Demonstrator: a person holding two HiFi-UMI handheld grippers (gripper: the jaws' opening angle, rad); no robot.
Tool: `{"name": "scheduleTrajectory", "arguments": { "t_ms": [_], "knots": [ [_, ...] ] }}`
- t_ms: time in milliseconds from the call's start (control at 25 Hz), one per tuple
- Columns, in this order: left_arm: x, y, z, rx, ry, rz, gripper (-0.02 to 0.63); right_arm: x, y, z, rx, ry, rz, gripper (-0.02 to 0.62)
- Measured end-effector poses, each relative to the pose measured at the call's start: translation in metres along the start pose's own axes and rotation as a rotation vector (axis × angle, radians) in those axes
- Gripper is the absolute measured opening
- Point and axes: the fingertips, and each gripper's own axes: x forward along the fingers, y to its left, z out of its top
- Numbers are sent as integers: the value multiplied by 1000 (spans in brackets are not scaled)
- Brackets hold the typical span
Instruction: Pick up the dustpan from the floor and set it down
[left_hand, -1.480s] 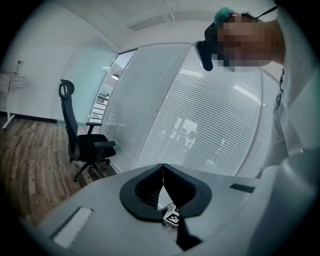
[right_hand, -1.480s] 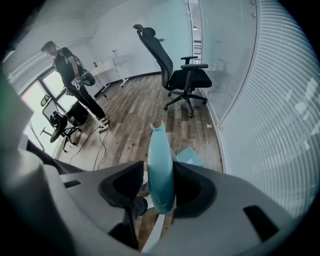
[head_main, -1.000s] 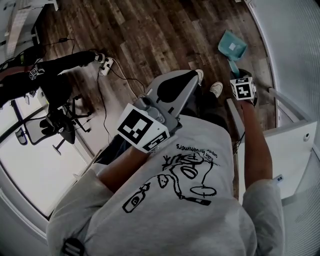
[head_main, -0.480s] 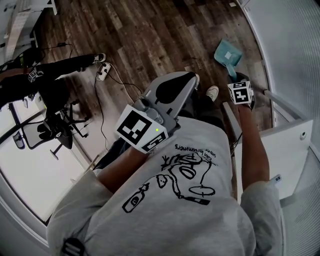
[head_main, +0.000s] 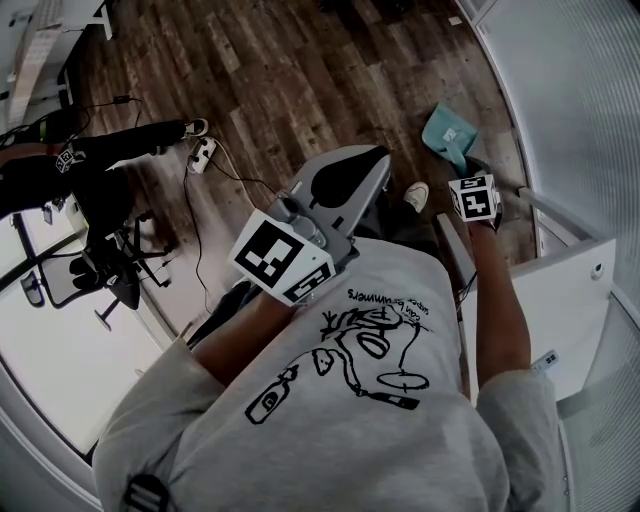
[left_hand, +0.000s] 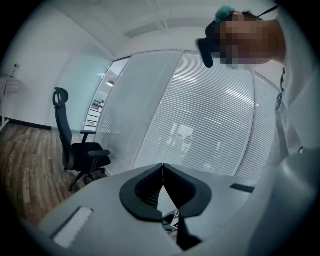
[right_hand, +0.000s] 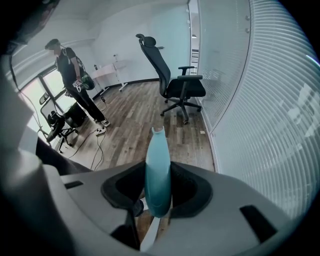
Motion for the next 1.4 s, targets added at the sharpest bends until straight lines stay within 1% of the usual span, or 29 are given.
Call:
{"name": "scheduleTrajectory", "arguments": {
  "t_ms": [440,640,1120,1400],
  "knots": [
    [13,-20,2,14,-14,-34,2,-28,-4,-5,11,-33,1,127],
    [12,-20,13,14,-24,-48,3,-49,2,5,12,-51,-4,127],
    [25,-37,23,43,-39,-81,3,-99,2,33,13,-134,-12,127],
    [26,-44,35,60,-54,-79,3,-132,3,49,4,-171,-18,127]
  ]
}}
